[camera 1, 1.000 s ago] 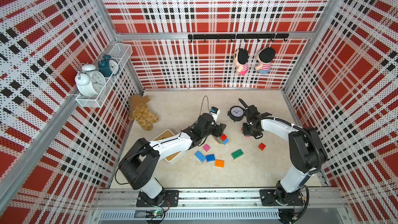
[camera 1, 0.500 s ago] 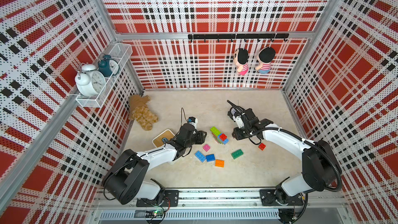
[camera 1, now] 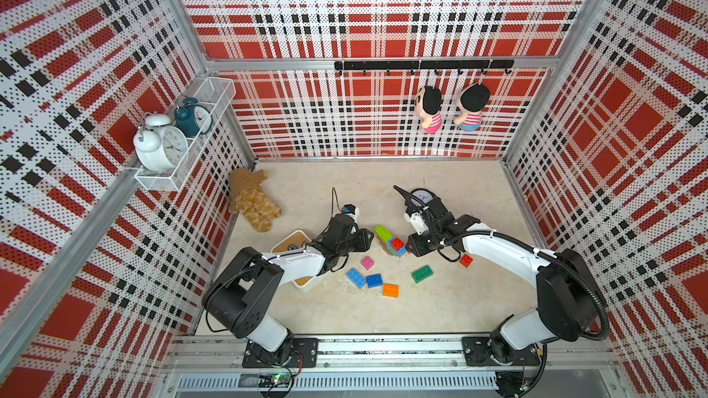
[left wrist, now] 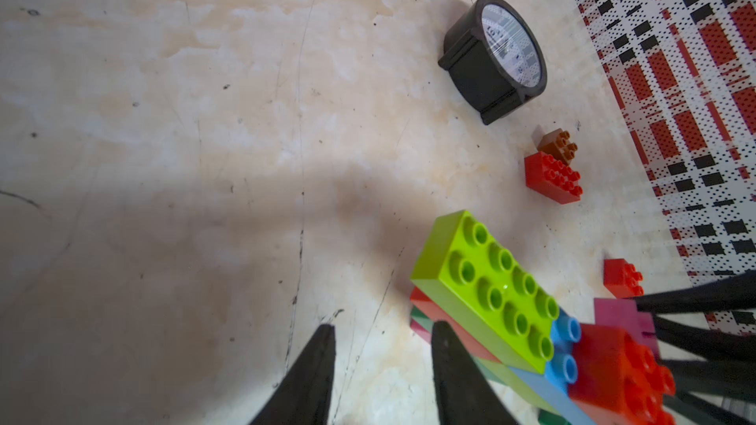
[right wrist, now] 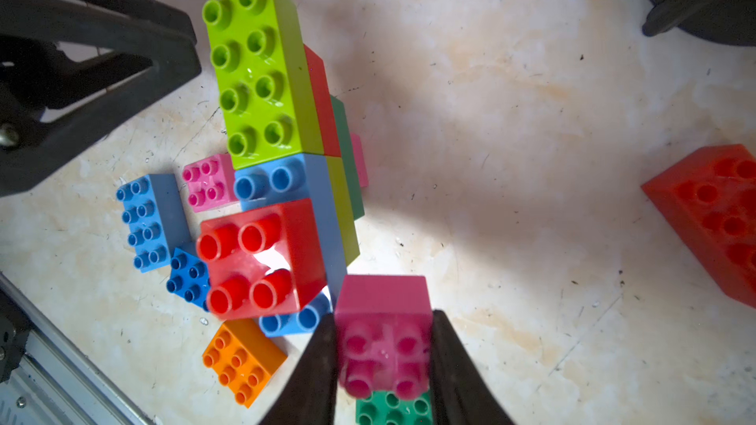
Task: Assemble a heart with building blocks
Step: Adjust the building block at the center of the board.
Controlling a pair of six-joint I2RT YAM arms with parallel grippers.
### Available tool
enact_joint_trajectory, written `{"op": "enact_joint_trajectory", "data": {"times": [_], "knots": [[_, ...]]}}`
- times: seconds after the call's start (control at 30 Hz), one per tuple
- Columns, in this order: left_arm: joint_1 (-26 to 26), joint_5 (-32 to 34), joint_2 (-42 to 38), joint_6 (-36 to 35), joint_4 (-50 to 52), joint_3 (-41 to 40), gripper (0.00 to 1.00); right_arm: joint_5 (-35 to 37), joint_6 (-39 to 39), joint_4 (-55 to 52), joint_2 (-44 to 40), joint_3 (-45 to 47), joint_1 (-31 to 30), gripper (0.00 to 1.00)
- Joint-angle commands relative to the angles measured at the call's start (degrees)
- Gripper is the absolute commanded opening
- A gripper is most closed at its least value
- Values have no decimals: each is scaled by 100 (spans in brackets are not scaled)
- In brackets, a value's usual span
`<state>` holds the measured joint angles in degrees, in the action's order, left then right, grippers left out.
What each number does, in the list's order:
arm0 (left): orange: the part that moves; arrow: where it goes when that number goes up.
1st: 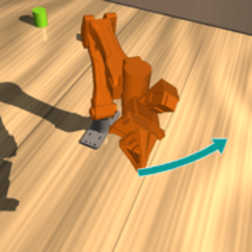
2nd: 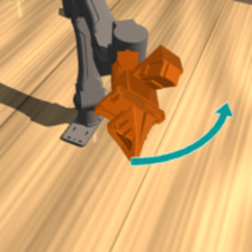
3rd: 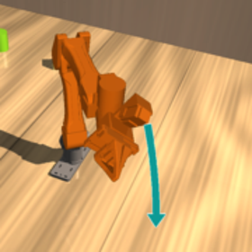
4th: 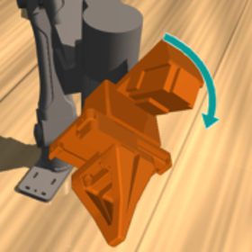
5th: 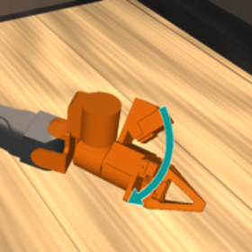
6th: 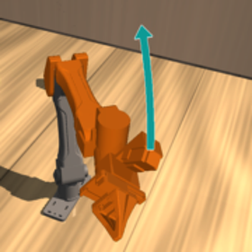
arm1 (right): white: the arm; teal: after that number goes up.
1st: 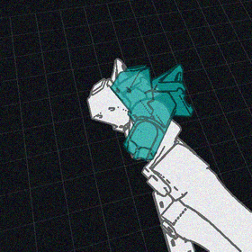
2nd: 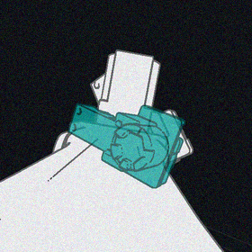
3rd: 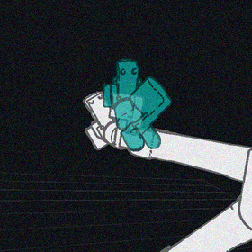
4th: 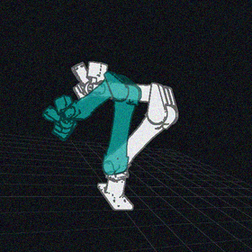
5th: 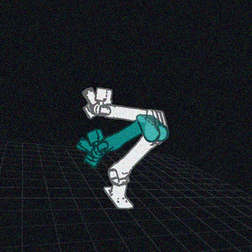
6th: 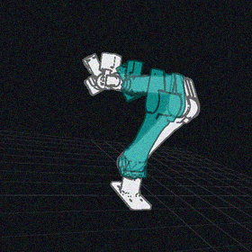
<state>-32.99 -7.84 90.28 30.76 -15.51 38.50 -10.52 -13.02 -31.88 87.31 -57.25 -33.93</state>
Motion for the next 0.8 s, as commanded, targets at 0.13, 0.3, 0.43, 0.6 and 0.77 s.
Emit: {"op": "enact_joint_trajectory", "data": {"times": [0.13,0.3,0.43,0.6,0.77], "knots": [[-42,-122,376,-128,-124,379,42,-211,106,-18,-66,80,-164,9],[-41,-163,553,-182,-130,573,42,-307,106,7,-35,74,-236,9],[-44,-262,738,-239,-129,761,42,-358,102,25,30,58,-328,9],[-76,-402,958,-293,-129,976,41,-419,106,73,56,39,-423,9],[-136,-541,1163,-345,-142,1176,40,-520,115,133,141,-29,-506,9]]}}
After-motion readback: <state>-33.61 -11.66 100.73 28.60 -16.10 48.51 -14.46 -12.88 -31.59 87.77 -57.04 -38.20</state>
